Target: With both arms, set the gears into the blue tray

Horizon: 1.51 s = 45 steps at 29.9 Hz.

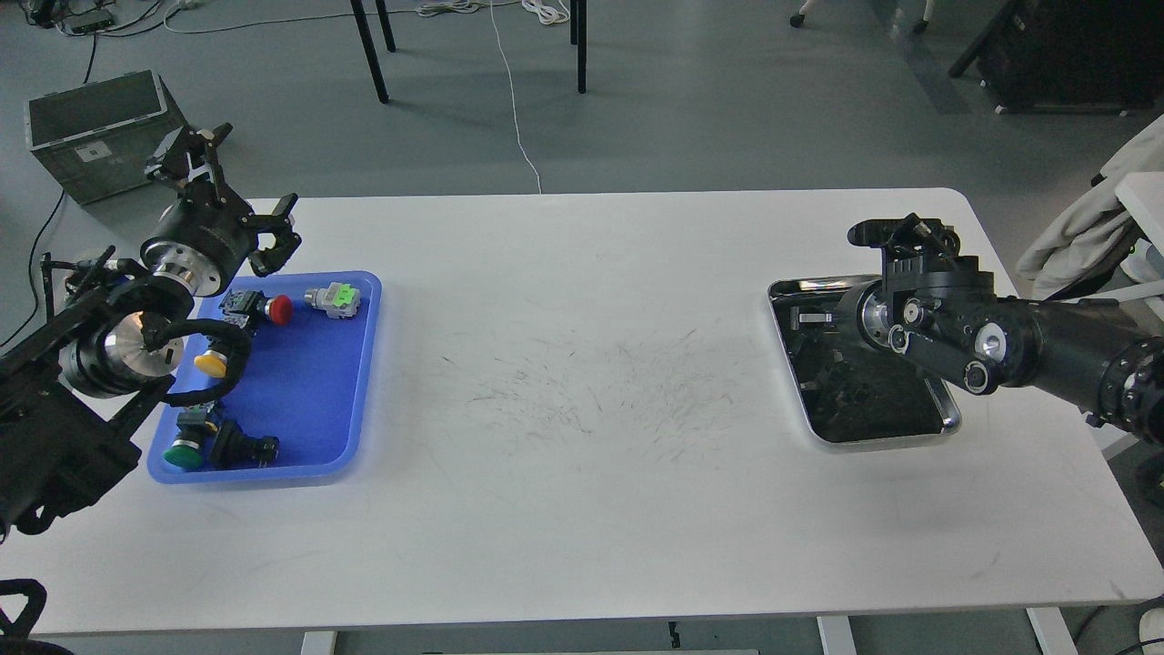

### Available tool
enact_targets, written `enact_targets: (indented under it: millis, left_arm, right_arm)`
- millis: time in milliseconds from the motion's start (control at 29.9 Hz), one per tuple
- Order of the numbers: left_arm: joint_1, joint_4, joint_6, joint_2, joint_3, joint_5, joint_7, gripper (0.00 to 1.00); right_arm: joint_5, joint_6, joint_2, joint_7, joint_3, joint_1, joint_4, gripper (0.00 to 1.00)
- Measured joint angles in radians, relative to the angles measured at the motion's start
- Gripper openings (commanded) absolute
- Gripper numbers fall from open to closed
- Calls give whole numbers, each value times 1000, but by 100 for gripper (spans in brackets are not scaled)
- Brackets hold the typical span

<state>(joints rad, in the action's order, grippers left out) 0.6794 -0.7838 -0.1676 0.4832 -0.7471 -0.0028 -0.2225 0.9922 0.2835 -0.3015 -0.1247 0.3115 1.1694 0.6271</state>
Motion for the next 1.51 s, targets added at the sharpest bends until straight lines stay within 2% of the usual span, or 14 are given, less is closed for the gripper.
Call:
enact_targets:
  millis: [234,401,569,736,870,1104,1371,1505]
  left_arm:
    - [3,0,2,0,0,1,0,99]
    - [4,0,2,4,1,1,0,99]
    - [5,0,4,9,1,1,1,99]
    - [7,2,5,14,0,1,2,99]
    - [7,4,6,24,-2,1,2,99]
    - [7,5,5,32,-3,1,2,99]
    - [8,5,5,30,-2,1,2,99]
    - [8,5,5,28,-3,1,2,99]
  right_arm:
    - [-1,-2,-124,1,-16,125,175,2]
    - [-1,-16,-224,35,-98,210,354,2]
    - [-1,-40,-233,49,-216,219,450,2]
    - [-1,-115,-115,56,-250,210,482,2]
    - [0,-171,38,69,-256,185,475,2]
    - [5,-213,278,73,-277,94,384,2]
    - [23,-257,301,75,-273,-10,258,2]
    - [33,-264,302,79,-273,-30,253,2]
